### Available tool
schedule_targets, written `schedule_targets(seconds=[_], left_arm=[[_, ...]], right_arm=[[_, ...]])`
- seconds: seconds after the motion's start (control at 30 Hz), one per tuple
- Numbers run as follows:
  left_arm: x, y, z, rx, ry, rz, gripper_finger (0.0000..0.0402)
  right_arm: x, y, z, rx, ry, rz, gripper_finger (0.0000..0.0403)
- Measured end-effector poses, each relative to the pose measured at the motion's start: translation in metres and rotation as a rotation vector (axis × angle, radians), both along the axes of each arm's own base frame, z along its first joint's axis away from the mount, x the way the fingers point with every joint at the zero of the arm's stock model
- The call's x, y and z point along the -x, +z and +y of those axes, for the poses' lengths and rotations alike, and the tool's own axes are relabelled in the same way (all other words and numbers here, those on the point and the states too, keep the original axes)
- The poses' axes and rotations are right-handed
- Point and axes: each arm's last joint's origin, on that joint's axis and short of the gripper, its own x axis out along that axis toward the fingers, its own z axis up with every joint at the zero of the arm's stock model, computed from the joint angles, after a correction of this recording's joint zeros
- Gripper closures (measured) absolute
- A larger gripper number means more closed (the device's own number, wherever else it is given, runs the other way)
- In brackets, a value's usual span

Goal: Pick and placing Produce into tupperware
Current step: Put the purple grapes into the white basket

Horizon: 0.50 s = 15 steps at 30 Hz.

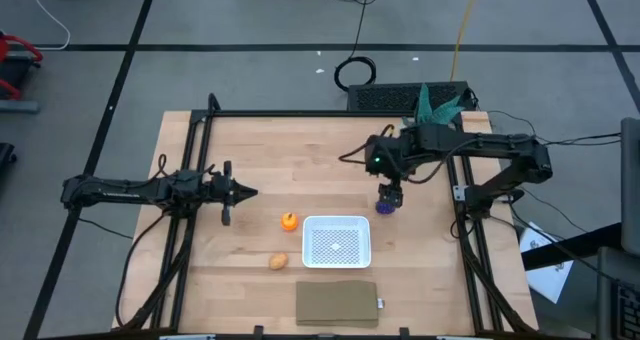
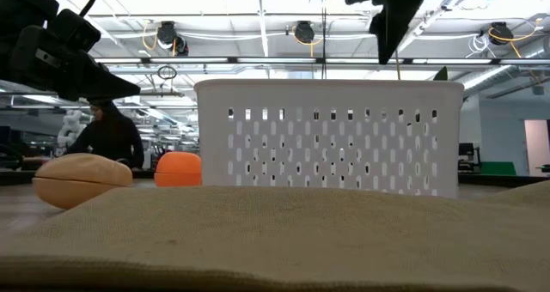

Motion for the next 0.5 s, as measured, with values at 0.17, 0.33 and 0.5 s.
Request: schedule_targets(seconds=[0.17, 0.33, 0.5], left_arm=[[0.0, -0.001, 0.0, 0.0, 0.0, 0.006, 0.0378], [0.0, -0.001, 0.0, 0.0, 0.0, 0.006, 0.0378], [0.0, 0.0, 0.0, -0.004, -0.001, 0.005, 0.0378]], right_arm=[[-0.009, -0.016, 0.0, 0.004, 0.037, 0.043, 0.0119], [-0.003, -0.048, 0.0, 0.004, 0.084, 0.114, 0.0119], [0.007, -0.079, 0.001, 0.006, 0.116, 0.142, 0.0119]])
